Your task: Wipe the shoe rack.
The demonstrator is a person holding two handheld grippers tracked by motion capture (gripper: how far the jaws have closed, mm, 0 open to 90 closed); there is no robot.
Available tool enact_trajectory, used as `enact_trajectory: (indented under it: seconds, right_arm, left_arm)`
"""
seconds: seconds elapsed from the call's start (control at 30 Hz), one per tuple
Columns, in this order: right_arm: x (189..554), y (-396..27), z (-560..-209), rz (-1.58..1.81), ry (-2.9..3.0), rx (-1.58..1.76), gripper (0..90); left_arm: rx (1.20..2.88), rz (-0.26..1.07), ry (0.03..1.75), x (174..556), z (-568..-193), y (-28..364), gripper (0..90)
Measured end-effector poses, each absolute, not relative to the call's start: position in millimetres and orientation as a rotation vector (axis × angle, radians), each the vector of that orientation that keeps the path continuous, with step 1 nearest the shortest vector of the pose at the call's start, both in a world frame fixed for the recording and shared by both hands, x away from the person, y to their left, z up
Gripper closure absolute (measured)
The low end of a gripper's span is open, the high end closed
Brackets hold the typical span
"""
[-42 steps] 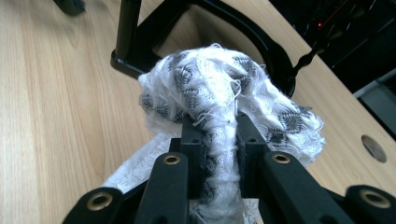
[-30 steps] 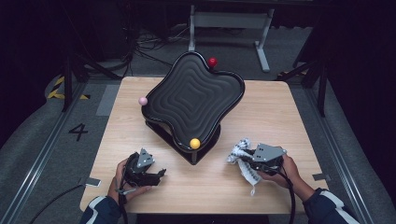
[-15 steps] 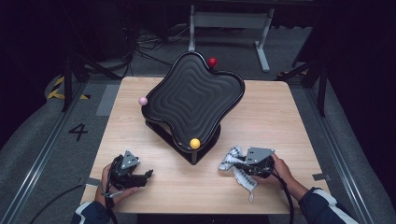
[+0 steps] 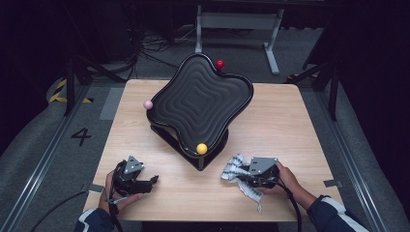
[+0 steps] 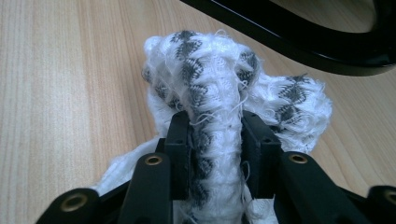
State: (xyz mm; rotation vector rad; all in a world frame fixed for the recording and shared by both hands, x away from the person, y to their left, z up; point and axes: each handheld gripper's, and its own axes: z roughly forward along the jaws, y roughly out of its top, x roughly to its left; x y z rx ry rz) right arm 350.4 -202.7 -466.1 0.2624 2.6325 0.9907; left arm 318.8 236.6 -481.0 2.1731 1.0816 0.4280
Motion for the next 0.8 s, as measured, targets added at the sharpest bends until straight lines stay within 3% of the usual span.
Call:
enact_trajectory:
  seconds: [0.8]
  right_arm:
    - [353.6, -235.6, -426.1, 1.094, 2.478, 0.342, 47.5]
  left_arm:
    - [2.165, 0.432, 1.078, 319.6, -481.6, 235.9, 21.9]
